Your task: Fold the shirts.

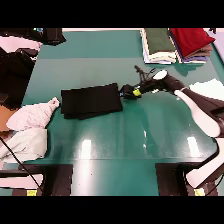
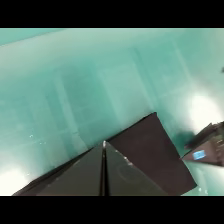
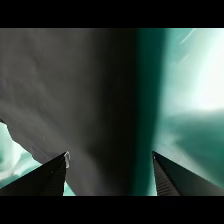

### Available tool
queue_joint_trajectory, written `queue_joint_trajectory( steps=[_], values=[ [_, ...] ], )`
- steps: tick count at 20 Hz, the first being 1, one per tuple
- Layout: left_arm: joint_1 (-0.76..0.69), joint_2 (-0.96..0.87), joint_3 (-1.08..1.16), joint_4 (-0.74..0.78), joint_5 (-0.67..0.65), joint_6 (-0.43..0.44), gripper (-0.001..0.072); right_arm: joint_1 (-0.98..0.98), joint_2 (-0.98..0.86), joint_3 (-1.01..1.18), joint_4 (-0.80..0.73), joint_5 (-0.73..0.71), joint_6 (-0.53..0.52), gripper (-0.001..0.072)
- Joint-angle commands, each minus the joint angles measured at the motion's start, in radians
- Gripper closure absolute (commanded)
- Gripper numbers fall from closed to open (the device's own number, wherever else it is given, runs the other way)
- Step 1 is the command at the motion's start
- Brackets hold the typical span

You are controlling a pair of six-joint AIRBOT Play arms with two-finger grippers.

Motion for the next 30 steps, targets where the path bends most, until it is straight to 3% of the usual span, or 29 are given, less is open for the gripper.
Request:
queue_joint_trajectory(
  steps=[1, 2, 4, 5, 6, 11, 17, 24, 30],
  values=[
    [-0.005, -0.003, 0.000, -0.004, -0.011, 0.001, 0.0680, 0.093, -0.119, 0.106, 0.037, 0.012, -0.006, 0.0120],
    [-0.005, -0.003, 0.000, -0.010, -0.016, 0.001, 0.0680, 0.122, -0.149, 0.146, 0.037, 0.014, -0.007, 0.0169],
    [-0.006, -0.003, 0.000, -0.016, -0.030, -0.010, 0.0680, 0.162, -0.186, 0.211, 0.032, 0.002, -0.007, 0.0391],
    [-0.012, -0.003, 0.000, -0.016, -0.034, -0.010, 0.0681, 0.169, -0.192, 0.235, 0.032, -0.008, -0.007, 0.0592],
    [-0.026, -0.003, 0.000, -0.016, -0.035, -0.011, 0.0681, 0.168, -0.185, 0.249, 0.026, -0.021, -0.007, 0.0696],
    [-0.151, -0.003, 0.000, -0.008, -0.033, -0.005, 0.0680, 0.030, -0.044, 0.274, -0.134, 0.009, 0.017, 0.0696],
    [-0.236, -0.003, 0.000, -0.012, -0.011, -0.006, 0.0680, -0.337, 0.206, 0.271, -0.414, 0.196, 0.076, 0.0696],
    [-0.237, -0.003, 0.000, -0.010, -0.002, -0.034, 0.0680, -0.826, 0.321, 0.271, -0.416, 0.193, 0.075, 0.0696],
    [-0.237, -0.003, 0.000, -0.010, 0.011, -0.059, 0.0680, -0.996, 0.320, 0.294, -0.409, 0.145, 0.071, 0.0697]
  ],
)
